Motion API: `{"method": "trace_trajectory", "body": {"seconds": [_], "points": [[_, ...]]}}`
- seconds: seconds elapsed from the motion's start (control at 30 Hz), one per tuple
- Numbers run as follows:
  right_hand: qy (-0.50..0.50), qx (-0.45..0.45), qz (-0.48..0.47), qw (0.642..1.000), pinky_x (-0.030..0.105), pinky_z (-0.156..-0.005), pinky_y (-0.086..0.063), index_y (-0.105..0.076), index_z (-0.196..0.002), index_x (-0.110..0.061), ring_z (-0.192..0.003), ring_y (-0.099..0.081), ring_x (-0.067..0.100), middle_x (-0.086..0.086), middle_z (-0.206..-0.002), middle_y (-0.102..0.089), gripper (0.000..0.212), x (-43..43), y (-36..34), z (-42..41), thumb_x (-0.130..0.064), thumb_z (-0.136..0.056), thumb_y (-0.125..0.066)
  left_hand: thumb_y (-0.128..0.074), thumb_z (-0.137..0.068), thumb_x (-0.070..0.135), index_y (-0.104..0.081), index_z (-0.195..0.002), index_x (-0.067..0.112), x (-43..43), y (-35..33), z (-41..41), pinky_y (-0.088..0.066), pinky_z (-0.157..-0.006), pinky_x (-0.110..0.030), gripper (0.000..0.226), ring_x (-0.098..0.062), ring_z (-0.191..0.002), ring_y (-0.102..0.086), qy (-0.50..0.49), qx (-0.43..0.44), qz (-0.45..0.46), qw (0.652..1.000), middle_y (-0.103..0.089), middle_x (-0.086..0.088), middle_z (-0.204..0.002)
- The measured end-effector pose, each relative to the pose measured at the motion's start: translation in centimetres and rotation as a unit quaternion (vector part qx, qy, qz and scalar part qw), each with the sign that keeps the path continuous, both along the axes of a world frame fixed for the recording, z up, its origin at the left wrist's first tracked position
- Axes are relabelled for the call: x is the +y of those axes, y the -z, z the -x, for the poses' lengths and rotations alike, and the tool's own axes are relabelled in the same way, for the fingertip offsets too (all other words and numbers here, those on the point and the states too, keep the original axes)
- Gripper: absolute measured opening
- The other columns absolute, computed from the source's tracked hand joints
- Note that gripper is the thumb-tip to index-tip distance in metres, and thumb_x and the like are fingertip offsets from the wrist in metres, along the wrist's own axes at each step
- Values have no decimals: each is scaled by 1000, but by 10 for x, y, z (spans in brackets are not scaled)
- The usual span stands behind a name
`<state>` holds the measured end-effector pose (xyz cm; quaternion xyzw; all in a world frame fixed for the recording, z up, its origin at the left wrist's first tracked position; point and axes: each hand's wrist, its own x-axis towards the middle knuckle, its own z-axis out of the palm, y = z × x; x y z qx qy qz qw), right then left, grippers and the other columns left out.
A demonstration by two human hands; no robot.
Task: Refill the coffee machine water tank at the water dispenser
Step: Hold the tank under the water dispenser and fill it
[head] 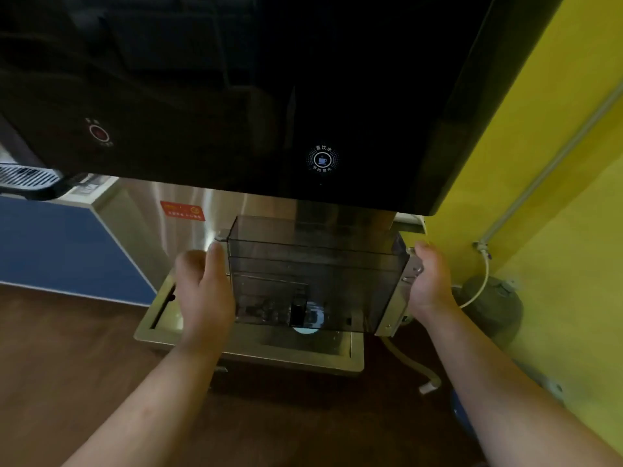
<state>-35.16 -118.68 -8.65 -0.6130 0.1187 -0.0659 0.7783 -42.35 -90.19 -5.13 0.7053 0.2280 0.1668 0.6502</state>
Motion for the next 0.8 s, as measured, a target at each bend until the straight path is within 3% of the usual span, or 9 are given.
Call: {"method": "trace_trajectory", "body": {"seconds": [0.07,0.13,0.17,0.23,0.33,0.43,0.57,0.7,0.8], "points": [[-16,-5,3,1000,52,-84,-42,-57,-74,-19,-82,-52,32,16,-82,-51,48,-4,1,-3,-63,-63,-70,-50,-101,34,-55,-85,17,-5,-4,8,-49,-61,-36,23,0,-62,-54,-31,-72,-98,992,-54,-2,-75],[-25,-11,5,1000,49,-85,-41,-57,-74,-19,-84,-52,33,15,-83,-52,48,-6,-3,-6,-64,-61,-70,-50,-100,28,-54,-72,20,-12,-16,7,-46,-50,-35,29,-4,-52,-50,45,-145,-244,958,-53,-1,-65],[-21,-11,1,1000,45,-83,-41,-57,-73,-20,-82,-53,31,12,-80,-53,42,-5,-8,-6,-59,-61,-70,-49,-97,30,-59,-77,19,-17,-26,6,-50,-52,-38,25,-9,-59,-56,93,-181,-335,920,-60,-3,-73],[-6,-15,-9,1000,40,-77,-40,-56,-69,-22,-74,-53,27,5,-74,-54,28,-4,-13,-8,-49,-65,-65,-50,-93,31,-69,-103,8,-29,-42,3,-57,-64,-39,31,-22,-85,-67,152,-235,-481,831,-68,-13,-112],[1,-22,-14,1000,39,-75,-39,-56,-68,-23,-71,-51,26,3,-72,-53,23,-5,-14,-14,-46,-68,-61,-55,-91,31,-58,-129,6,-46,-55,-5,-53,-68,-34,46,-25,-96,-63,186,-251,-562,766,-40,-17,-155],[-5,-32,-26,999,33,-67,-41,-51,-69,-22,-63,-53,20,-3,-61,-56,23,-4,-15,-20,-42,-69,-61,-56,-92,35,-48,-138,6,-54,-58,-11,-51,-66,-31,55,-27,-95,-63,207,-239,-575,755,-24,-17,-162],[-11,-33,-22,999,33,-70,-43,-52,-74,-23,-70,-56,20,-6,-62,-63,28,-4,-14,-25,-47,-63,-63,-56,-91,37,-48,-138,5,-60,-60,-19,-42,-65,-25,58,-26,-91,-63,199,-217,-591,751,-26,-19,-162],[-19,-50,-22,998,26,-59,-45,-50,-75,-20,-58,-61,12,-7,-57,-63,15,-4,-12,-26,-30,-86,-53,-54,-91,39,-50,-136,6,-60,-58,-25,-38,-67,-23,56,-22,-91,-62,209,-204,-591,752,-25,-17,-162],[-12,-45,-22,999,24,-56,-45,-47,-73,-20,-54,-61,10,-9,-53,-61,22,-3,-12,-26,-21,-95,-44,-54,-92,36,-52,-134,7,-55,-54,-26,-42,-74,-26,51,-23,-100,-60,212,-233,-564,763,-30,-16,-160]]}}
